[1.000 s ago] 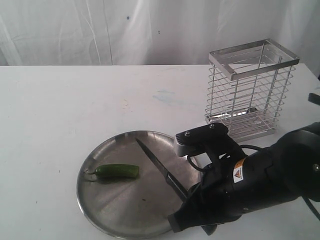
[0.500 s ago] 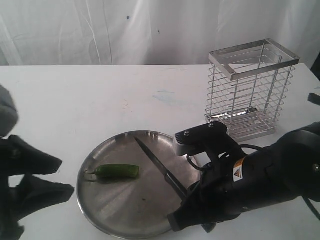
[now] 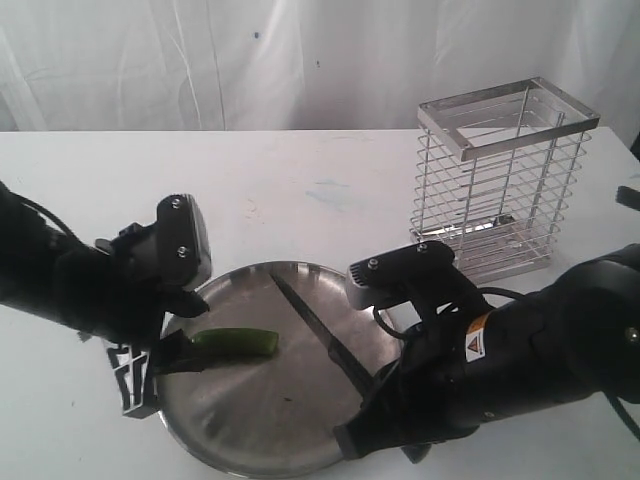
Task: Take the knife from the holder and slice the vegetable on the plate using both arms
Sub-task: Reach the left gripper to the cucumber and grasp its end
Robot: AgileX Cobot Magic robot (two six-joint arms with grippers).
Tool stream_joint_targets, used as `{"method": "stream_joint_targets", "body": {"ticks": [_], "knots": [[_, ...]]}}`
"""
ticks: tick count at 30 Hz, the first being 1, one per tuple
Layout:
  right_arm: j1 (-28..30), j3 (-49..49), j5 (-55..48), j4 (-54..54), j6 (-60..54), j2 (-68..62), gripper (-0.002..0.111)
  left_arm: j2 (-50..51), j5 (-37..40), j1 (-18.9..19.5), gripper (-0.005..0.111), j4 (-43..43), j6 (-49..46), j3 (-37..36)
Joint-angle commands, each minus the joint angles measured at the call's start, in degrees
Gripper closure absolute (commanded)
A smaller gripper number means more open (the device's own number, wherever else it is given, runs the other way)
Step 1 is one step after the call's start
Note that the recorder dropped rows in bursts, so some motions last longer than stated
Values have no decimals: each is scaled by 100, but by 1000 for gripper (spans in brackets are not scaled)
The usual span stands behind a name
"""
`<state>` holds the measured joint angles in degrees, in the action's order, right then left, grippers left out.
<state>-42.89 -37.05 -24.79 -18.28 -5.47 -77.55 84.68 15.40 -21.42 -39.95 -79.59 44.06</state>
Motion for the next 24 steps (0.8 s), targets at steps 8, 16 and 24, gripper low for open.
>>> {"method": "stream_joint_targets", "body": {"ticks": [8,16,24], "knots": [[-3,-24,-51,-167,118,54,108,1444,-448,-100,47,354,-293,809],[-3,-24,-50,-207,118,56,108,2002,-528,-100,47,647,-235,967],[-3,-24,-37,-207,118,56,108,2154,-165,-100,84,647,1367,967]]}}
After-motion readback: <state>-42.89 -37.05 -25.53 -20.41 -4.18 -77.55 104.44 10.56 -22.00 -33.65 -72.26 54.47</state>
